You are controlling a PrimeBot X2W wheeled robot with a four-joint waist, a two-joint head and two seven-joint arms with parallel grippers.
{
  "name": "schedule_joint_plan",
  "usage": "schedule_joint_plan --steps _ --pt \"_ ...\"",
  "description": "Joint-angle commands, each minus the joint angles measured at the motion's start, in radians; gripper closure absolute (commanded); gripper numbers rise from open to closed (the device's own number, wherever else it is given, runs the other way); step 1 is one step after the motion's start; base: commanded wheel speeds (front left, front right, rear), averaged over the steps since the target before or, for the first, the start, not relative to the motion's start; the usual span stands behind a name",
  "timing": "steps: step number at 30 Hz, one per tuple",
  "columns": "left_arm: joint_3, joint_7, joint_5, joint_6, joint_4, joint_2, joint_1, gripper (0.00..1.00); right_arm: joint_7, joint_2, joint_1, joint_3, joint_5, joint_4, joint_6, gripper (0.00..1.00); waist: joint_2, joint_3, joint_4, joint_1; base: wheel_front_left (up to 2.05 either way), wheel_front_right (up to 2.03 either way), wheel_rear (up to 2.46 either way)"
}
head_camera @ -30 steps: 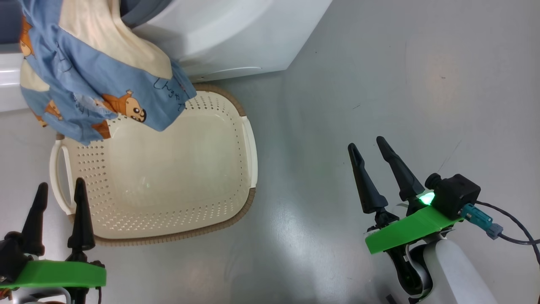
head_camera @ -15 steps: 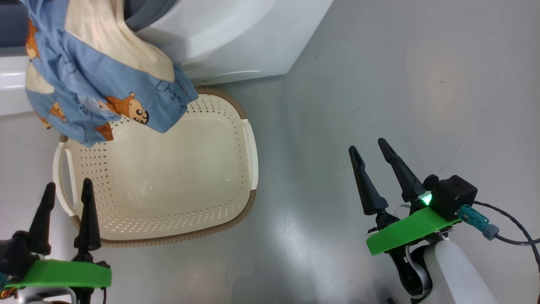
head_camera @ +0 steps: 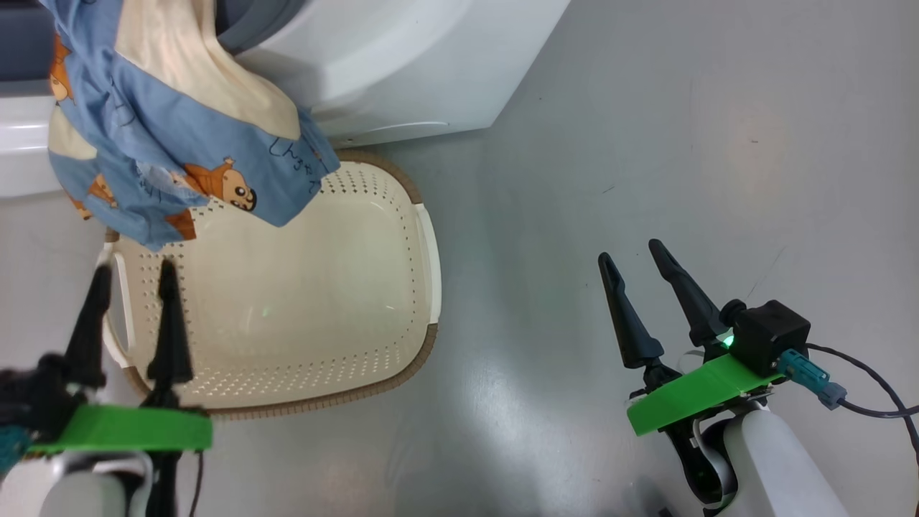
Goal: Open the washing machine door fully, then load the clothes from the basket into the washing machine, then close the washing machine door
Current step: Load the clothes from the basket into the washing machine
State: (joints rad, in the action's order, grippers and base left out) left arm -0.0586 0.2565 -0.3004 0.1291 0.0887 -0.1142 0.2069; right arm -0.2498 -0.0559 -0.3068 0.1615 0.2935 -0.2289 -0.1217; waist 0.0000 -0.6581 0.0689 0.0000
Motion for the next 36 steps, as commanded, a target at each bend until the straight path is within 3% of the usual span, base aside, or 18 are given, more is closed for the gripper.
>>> schedule_joint_plan --steps 1,7,20,28,36 --pt "-0.013 0.005 -0.010 0.002 -0.031 -0.017 0.011 0.00 -0.012 0.006 0.033 0.025 0.007 0.014 -0.009 0.00 0.0000 0.002 0.002 0.0000 0.00 0.00 0.00" --pt "0.017 0.005 -0.022 0.002 -0.024 -0.017 0.063 0.00 -0.012 0.006 0.029 0.032 0.017 0.012 -0.009 0.00 0.0000 0.005 0.017 0.0000 0.00 0.00 0.00" --pt "0.036 0.005 -0.100 0.002 0.141 -0.018 0.211 0.00 -0.012 0.006 0.033 0.038 0.026 0.014 -0.009 0.00 0.0000 -0.011 0.047 0.0000 0.00 0.00 0.00" --pt "-0.032 0.005 -0.155 0.000 0.250 -0.012 0.305 0.00 -0.012 0.006 0.041 0.034 0.032 0.018 -0.009 0.00 0.0000 -0.043 0.078 0.0000 0.00 0.00 0.00" --pt "-0.036 0.005 -0.192 0.001 0.346 -0.018 0.383 0.00 -0.012 0.006 0.039 0.013 -0.022 0.025 -0.009 0.00 0.0000 -0.080 0.100 0.0000 0.00 0.00 0.00"
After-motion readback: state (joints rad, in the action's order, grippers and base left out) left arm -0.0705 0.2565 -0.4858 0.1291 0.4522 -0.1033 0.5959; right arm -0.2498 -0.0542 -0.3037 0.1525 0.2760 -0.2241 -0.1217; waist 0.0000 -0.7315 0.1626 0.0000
